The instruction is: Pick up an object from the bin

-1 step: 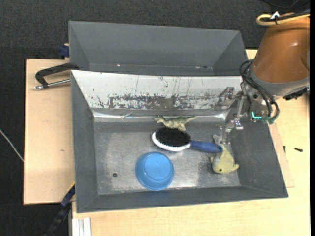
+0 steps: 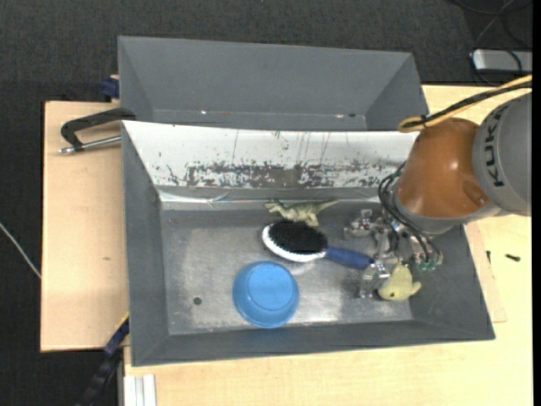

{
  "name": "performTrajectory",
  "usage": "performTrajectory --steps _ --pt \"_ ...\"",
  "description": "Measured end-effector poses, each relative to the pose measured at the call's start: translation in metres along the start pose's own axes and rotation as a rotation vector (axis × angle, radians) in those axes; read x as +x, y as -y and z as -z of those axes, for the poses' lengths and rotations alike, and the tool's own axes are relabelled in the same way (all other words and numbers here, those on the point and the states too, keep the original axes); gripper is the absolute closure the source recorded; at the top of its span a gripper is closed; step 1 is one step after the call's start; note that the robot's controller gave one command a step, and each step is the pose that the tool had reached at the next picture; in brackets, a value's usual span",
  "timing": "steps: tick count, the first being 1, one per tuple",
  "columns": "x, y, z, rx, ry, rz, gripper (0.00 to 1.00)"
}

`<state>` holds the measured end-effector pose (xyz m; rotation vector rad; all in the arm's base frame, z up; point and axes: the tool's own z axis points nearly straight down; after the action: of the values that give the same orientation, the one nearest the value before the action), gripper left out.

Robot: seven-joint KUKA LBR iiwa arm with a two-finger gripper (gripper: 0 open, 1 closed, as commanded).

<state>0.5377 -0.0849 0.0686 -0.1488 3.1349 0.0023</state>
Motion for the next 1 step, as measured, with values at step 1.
performTrajectory --steps 1 --pt "-0.0011 0.0003 0.0037 0.002 0.002 0.001 1.0"
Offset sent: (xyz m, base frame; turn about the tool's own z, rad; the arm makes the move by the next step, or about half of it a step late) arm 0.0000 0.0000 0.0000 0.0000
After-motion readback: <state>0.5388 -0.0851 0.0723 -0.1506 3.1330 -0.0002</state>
